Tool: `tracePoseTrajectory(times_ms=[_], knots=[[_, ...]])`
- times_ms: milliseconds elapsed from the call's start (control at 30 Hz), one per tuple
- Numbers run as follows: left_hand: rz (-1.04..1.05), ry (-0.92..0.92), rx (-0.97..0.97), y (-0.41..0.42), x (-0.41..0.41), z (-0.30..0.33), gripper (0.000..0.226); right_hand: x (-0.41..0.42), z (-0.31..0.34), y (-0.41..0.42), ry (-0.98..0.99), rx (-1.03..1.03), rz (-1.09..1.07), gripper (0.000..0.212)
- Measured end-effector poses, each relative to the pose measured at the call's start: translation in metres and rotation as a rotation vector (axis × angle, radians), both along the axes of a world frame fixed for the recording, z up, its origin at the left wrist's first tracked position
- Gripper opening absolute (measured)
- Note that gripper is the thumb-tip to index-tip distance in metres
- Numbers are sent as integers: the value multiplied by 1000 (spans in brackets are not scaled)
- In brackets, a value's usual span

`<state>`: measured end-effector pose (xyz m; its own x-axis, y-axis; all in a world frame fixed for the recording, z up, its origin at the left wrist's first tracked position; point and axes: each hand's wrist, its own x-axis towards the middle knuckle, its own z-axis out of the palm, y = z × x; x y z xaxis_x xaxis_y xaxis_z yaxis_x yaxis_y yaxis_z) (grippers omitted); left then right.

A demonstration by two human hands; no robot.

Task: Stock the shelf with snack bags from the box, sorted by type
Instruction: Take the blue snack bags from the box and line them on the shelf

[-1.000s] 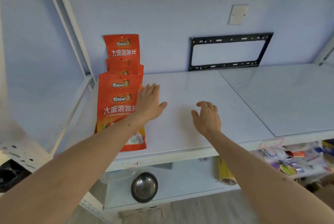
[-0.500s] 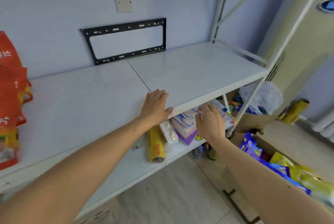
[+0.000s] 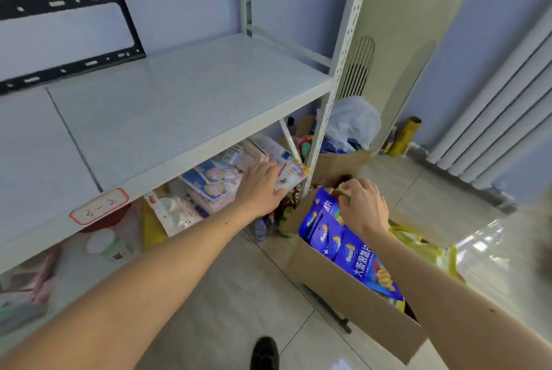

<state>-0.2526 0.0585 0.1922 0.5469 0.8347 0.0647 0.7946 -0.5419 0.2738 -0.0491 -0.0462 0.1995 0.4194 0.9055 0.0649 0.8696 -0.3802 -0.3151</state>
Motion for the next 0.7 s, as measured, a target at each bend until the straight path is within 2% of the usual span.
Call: tracePoseTrajectory(times_ms=[200,400,533,700], knots=[[-6,12,-89,37,81,-26,47,90,-17,33,20,-55,-50,33],[-15,39,-168,48,140,-51,51,158,-43,53,57,-121,-47,33],[33,39,-250,43,178,-80,42,203,-67,57,83,-195,-2,32],[153,17,-333,18,223,-116,42,259,-97,64,57,-314,131,32]])
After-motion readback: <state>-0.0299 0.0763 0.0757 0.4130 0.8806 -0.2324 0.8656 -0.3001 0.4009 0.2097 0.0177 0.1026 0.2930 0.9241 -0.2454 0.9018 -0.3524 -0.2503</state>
